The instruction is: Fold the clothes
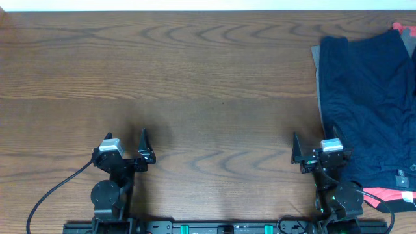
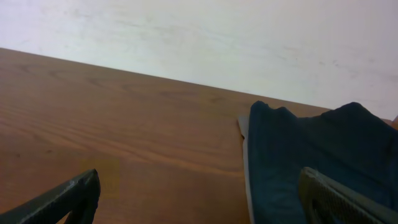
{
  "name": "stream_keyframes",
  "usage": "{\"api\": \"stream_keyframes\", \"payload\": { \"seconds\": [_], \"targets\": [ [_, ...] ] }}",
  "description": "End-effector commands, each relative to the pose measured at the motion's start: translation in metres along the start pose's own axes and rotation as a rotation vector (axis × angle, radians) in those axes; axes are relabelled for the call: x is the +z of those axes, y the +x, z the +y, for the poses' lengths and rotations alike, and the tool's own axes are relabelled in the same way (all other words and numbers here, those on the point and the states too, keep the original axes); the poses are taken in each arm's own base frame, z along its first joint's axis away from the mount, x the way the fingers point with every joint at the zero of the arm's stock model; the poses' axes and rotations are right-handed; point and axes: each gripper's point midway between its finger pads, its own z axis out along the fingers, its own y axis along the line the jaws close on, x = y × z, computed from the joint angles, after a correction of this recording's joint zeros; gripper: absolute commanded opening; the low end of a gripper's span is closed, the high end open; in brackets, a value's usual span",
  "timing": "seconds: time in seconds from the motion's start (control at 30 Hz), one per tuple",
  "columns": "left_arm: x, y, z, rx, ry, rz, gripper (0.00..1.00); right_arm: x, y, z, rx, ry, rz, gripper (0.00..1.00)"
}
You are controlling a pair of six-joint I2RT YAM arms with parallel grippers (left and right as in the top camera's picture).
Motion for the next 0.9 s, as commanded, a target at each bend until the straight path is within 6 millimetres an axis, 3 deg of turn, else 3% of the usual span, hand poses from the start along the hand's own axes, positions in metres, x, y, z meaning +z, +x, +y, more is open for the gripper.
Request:
{"api": "stream_keyframes", "payload": {
  "seconds": [0.0, 0.17, 0.37, 0.67, 0.87],
  "targets": [
    [0.002, 0.015, 0.006, 0.02, -0.019, 0.034, 0.98, 0.0, 0.001, -0.001, -0.01, 0.001, 0.001, 0.99],
    [0.002, 0.015, 0.006, 0.02, -0.019, 0.035, 0.98, 0.0, 0.0, 0.002, -0.01, -0.015, -0.001, 0.99],
    [0.002, 0.007, 0.004, 0.019, -0.012, 0.003, 0.98, -0.002, -0.02, 0.017, -0.01, -0.107, -0.086, 0.99],
    [-0.003, 0.008, -0.014, -0.073, 0.08, 0.054, 0.98, -0.003, -0.002, 0.015, 0.121, -0.095, 0.021, 0.99],
    [-0.02, -0.017, -0.031, -0.077, 0.134, 0.099, 0.98, -0.012, -0.008, 0.005, 0.119, -0.051, 0.119, 0.99]
  ]
}}
